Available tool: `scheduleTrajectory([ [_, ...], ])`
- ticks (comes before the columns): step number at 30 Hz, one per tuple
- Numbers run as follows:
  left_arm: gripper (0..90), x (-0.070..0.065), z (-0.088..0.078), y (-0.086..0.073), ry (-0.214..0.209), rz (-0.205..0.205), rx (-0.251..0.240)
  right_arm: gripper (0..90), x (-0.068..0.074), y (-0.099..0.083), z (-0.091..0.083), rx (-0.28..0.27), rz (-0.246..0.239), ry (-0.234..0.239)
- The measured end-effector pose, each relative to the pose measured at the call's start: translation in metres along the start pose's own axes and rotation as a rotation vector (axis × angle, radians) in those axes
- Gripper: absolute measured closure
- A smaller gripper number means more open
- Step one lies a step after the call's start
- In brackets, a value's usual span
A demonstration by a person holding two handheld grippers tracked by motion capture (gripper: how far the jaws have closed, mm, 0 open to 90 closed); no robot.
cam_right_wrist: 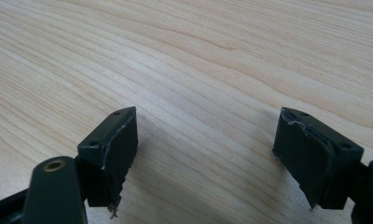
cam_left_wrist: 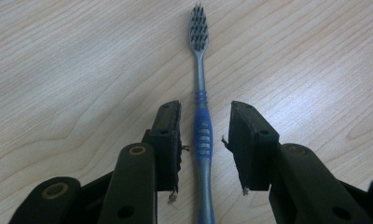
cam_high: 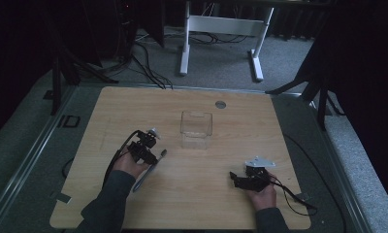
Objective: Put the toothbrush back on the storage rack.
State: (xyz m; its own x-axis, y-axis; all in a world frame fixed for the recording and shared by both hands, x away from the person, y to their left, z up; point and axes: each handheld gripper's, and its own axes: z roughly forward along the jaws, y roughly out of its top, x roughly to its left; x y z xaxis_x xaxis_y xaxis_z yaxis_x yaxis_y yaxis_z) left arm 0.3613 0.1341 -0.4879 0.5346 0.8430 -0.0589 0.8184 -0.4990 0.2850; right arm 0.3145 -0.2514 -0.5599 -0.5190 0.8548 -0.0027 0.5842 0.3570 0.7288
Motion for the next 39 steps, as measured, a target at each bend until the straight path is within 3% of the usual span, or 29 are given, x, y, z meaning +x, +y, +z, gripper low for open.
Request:
scheduleTrajectory([
  [15, 63.9, 0.001, 0.004, 0.002, 0.000, -0.001, 0.029, 21.4, 0.000, 0.000, 0.000, -0.001, -0.002, 0.000],
  [39, 71.9, -0.003, 0.015, 0.003, 0.003, 0.029, 0.099, 21.4, 0.000, 0.000, 0.000, 0.000, -0.002, 0.001],
])
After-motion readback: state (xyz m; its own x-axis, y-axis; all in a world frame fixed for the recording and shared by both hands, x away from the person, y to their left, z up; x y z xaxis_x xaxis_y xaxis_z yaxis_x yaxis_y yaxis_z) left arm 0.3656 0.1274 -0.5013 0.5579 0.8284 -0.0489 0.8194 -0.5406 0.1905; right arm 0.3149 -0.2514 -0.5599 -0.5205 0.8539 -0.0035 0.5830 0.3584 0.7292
